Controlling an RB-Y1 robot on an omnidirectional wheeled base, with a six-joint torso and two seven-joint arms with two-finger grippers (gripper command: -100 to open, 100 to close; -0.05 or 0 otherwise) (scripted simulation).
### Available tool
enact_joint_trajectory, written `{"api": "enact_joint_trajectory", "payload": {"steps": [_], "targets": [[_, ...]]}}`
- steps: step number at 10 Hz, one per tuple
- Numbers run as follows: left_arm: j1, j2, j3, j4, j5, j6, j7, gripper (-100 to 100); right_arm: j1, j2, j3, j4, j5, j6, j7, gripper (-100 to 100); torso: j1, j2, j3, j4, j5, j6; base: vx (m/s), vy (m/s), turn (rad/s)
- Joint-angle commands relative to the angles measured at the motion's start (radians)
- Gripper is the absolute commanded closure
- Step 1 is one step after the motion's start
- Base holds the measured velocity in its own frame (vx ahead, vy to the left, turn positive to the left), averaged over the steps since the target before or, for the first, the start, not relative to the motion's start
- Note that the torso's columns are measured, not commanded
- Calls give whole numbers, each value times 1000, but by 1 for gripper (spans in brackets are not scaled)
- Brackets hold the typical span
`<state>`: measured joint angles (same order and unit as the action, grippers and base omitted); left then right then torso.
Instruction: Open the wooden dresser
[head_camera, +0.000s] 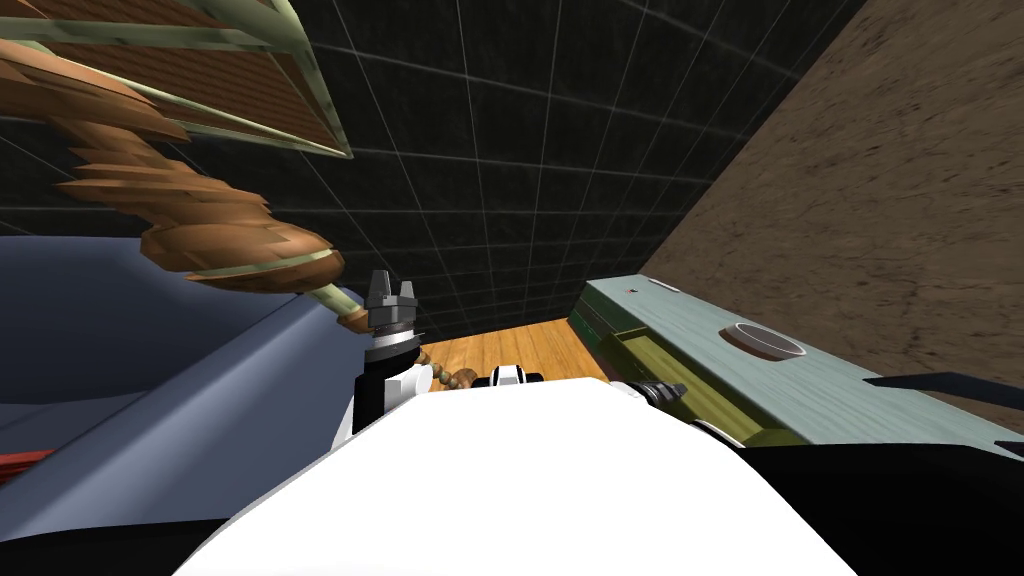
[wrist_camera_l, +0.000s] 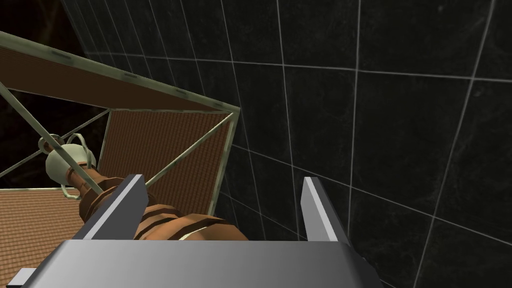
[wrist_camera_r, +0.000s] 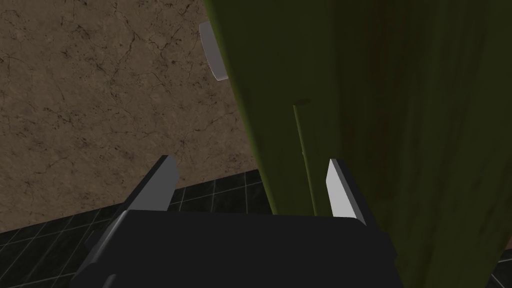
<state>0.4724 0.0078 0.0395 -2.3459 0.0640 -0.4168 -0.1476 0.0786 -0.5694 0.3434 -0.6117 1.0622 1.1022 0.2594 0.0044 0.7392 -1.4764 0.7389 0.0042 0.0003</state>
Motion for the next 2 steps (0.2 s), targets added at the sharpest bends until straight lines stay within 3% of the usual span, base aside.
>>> {"api": "enact_joint_trajectory", "payload": {"steps": [1, 2], "targets": [[0, 0, 0, 0, 0, 0, 0, 0, 0, 1, 0, 0, 0, -1, 0, 0, -1, 0, 0, 0, -1, 0, 0, 0, 0], [0, 0, 0, 0, 0, 0, 0, 0, 1, 2, 1, 0, -1, -2, 0, 0, -1, 0, 0, 0, -1, 0, 0, 0, 0]]}}
